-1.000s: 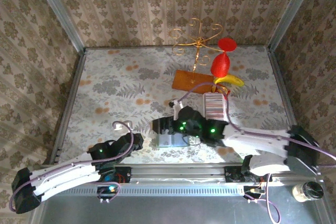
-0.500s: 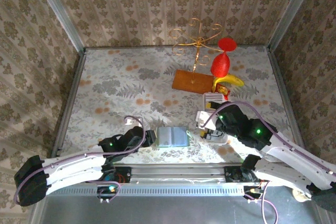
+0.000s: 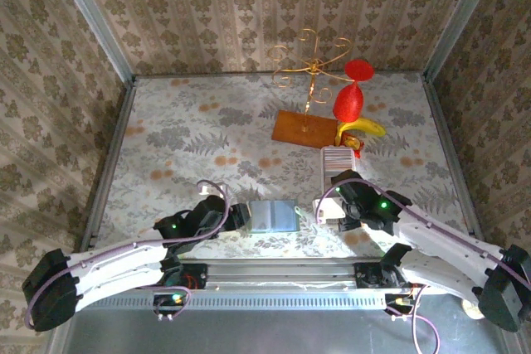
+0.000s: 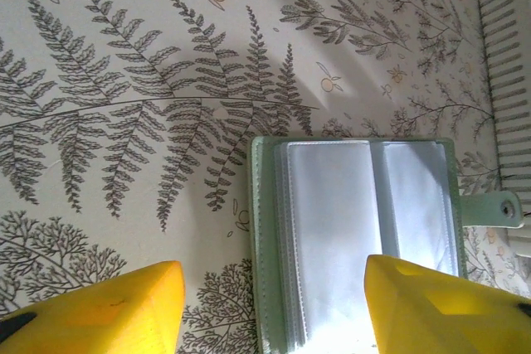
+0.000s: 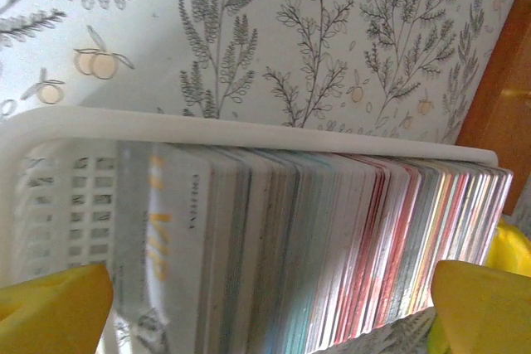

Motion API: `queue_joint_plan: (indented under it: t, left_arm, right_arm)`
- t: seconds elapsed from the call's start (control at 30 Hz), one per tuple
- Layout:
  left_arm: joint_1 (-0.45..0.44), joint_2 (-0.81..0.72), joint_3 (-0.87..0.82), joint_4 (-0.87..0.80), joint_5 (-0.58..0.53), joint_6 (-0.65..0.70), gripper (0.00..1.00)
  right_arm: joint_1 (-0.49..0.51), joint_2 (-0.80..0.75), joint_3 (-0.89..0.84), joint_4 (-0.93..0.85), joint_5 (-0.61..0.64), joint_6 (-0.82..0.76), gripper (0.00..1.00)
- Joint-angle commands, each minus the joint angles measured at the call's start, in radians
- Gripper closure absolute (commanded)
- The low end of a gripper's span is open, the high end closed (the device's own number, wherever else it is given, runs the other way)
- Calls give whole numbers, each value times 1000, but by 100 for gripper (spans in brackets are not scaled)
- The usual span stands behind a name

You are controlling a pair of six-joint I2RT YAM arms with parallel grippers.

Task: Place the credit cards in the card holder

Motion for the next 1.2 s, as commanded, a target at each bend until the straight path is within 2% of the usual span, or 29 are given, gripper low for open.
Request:
queue_joint_plan:
  t: [0.0, 0.33, 0.53, 0.93, 1.17]
  left_arm:
    - [8, 5, -19, 25, 23, 21, 41]
    - [8, 63, -34, 84, 62, 4, 41]
    - [6, 71, -44, 104, 71, -8, 47]
    - [1, 69, -43, 96, 73, -16, 61]
    - [-12, 64, -38, 92, 64, -20, 65]
  right_arm:
    - [-8, 16, -16, 89, 70, -38, 0]
    - [-8, 97, -31, 129, 88, -16, 0]
    - [-8, 97, -34, 121, 100, -13, 1]
    - [-10, 45, -30, 50, 99, -23, 36]
    - [-8, 11, -34, 17, 67, -17, 53]
